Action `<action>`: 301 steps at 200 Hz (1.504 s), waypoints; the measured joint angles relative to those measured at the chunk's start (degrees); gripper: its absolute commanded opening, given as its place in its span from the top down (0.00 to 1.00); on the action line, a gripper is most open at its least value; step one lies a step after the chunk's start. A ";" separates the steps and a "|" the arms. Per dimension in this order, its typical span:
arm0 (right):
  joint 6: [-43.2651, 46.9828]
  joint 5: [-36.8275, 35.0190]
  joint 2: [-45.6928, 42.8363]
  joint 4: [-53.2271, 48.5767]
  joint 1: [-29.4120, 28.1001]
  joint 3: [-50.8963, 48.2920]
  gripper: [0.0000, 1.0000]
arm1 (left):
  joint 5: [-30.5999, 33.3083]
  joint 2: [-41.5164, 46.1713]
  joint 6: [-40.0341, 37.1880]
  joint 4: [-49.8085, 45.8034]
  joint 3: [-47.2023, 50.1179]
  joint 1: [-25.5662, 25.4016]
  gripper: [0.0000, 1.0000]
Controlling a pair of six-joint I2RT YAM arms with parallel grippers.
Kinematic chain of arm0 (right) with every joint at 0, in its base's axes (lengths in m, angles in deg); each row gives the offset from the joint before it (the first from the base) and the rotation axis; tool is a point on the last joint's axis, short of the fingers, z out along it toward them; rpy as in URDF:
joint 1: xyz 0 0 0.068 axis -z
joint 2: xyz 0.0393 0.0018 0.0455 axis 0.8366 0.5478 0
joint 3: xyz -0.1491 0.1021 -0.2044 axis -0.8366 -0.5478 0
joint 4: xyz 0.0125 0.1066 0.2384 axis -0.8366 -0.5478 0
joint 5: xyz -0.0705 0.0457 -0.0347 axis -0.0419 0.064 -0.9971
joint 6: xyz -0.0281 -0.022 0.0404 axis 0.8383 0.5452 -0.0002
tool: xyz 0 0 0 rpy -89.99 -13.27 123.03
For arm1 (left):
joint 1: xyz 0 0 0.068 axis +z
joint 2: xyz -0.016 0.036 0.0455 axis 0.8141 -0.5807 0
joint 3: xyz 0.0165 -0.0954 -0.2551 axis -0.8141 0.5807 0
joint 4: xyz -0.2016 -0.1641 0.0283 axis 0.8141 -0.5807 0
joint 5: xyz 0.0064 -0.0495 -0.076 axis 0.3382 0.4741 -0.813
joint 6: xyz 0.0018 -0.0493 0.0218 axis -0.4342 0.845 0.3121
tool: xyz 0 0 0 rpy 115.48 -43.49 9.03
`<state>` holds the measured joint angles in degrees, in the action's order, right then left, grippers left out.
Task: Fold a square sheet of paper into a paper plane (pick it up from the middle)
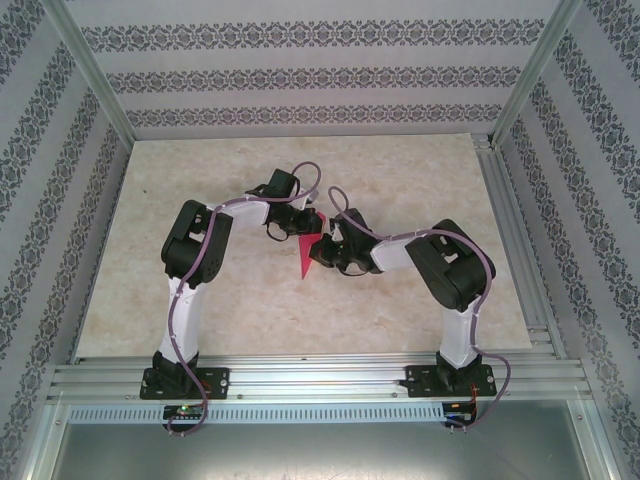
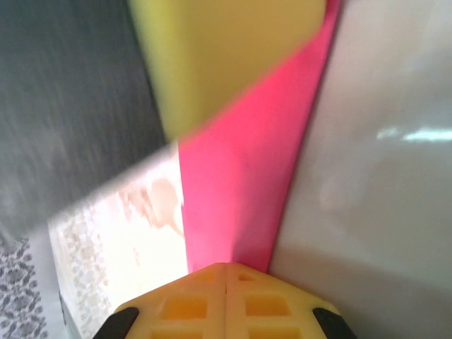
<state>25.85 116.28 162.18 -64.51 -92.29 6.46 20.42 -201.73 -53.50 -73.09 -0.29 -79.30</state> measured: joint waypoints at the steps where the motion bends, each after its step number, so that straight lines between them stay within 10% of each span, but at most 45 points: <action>1: -0.04 -0.04 -0.02 0.09 -0.09 -0.07 0.96 | 0.00 0.00 -0.02 0.00 0.00 0.00 0.85; 171: -0.70 1.68 -3.02 -3.21 -4.26 -1.75 0.86 | -0.70 0.00 0.20 0.22 -0.02 0.04 0.79; 243: 7.41 -4.98 -26.82 -15.69 7.54 -4.63 0.81 | -3.04 3.89 2.93 0.50 -4.13 1.18 0.59; 301: 8.72 -2.16 -12.70 -16.26 8.94 1.64 0.84 | -2.51 15.06 5.77 4.81 0.96 5.62 0.55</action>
<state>34.57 114.11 149.48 -80.77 -83.35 8.10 17.91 -186.67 -47.73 -68.28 0.67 -73.68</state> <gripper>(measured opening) 0.169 0.444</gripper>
